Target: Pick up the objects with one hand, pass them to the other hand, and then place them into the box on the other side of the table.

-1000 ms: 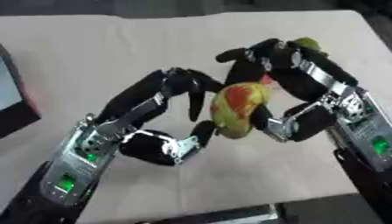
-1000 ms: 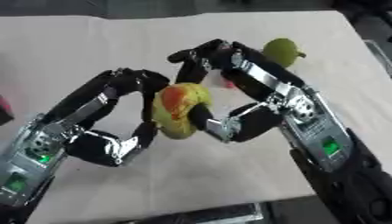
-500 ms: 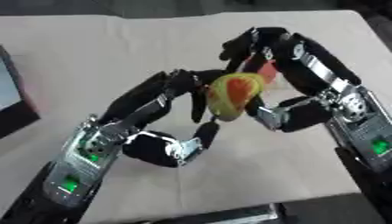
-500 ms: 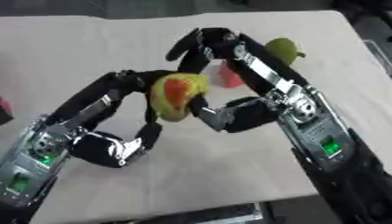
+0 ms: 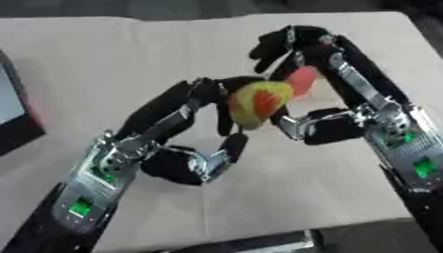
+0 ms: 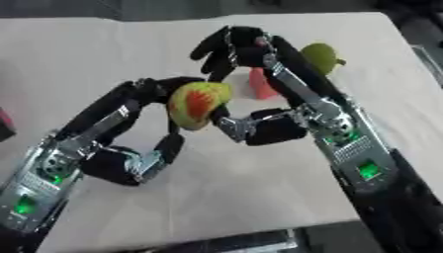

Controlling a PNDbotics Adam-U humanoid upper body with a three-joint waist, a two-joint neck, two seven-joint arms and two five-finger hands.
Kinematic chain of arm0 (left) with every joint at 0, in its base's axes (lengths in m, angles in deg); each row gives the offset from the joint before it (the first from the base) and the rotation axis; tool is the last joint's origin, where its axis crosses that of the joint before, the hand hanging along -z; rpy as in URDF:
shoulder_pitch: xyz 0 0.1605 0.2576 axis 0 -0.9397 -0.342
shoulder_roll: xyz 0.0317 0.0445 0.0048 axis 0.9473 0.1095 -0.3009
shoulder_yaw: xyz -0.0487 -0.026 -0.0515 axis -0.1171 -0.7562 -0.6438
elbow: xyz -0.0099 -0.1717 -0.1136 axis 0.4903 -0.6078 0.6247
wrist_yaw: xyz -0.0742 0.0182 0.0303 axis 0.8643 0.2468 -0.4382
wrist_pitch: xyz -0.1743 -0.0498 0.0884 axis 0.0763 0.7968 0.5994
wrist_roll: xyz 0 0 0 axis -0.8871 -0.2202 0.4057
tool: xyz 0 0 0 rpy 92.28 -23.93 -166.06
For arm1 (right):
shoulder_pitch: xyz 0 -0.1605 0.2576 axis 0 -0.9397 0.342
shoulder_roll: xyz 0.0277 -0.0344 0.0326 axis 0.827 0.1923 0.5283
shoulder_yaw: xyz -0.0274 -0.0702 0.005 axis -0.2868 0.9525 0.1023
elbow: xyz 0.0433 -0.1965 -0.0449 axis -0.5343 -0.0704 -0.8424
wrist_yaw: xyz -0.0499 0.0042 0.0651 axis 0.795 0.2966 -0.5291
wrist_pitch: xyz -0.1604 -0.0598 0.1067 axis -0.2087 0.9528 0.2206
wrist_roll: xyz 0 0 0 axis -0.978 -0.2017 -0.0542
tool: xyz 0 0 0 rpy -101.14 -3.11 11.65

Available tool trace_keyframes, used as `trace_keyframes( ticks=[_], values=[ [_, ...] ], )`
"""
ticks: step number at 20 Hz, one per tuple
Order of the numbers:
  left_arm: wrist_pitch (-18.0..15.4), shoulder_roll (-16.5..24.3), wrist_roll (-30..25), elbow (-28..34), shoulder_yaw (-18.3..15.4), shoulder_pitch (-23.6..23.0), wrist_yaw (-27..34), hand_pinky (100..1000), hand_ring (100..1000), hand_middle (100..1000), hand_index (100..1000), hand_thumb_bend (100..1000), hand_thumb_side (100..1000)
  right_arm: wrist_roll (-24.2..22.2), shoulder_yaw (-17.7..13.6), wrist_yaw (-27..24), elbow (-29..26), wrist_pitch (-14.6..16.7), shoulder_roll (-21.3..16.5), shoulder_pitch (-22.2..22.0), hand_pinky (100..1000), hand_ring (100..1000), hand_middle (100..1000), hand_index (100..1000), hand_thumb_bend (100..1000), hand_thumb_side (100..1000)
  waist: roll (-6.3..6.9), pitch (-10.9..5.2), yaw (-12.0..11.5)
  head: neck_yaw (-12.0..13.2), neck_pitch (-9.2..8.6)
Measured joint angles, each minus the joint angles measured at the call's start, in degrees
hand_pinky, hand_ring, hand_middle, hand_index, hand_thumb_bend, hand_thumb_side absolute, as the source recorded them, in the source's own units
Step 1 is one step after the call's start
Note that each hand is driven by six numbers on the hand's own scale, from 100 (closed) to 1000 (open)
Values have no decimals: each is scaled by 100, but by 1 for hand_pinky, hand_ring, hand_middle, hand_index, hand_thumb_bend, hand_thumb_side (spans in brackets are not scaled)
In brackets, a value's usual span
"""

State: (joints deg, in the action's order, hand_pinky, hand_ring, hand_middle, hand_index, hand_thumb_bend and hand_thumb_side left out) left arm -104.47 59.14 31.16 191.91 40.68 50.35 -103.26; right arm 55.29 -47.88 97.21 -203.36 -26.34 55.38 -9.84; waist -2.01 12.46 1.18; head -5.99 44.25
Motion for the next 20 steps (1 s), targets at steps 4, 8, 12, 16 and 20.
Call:
trace_keyframes(
  ticks=[4,8,12,16,20],
  values=[
    [42,-4,64,-10,4,3,-69,856,375,340,909,100,631,-10,39,89,0,49,2,-12,860,624,707,343,100,139,-3,0,1,5,0],
    [29,-19,87,-23,4,11,-126,854,373,330,851,100,598,-33,81,104,0,66,3,-16,860,624,707,343,100,139,-9,0,3,6,0],
    [25,-47,104,-38,3,13,-179,851,366,308,655,100,527,-50,103,104,0,74,3,-18,861,623,707,343,100,141,-16,0,6,12,0],
    [69,-54,153,-52,5,14,-164,852,357,290,500,100,525,-78,105,94,0,57,3,-20,862,620,706,344,100,143,-17,0,7,15,0],
    [183,-100,197,-104,27,14,23,880,361,292,412,100,581,-114,105,42,0,31,3,-21,864,617,707,346,100,168,-19,0,7,21,0]
  ],
)
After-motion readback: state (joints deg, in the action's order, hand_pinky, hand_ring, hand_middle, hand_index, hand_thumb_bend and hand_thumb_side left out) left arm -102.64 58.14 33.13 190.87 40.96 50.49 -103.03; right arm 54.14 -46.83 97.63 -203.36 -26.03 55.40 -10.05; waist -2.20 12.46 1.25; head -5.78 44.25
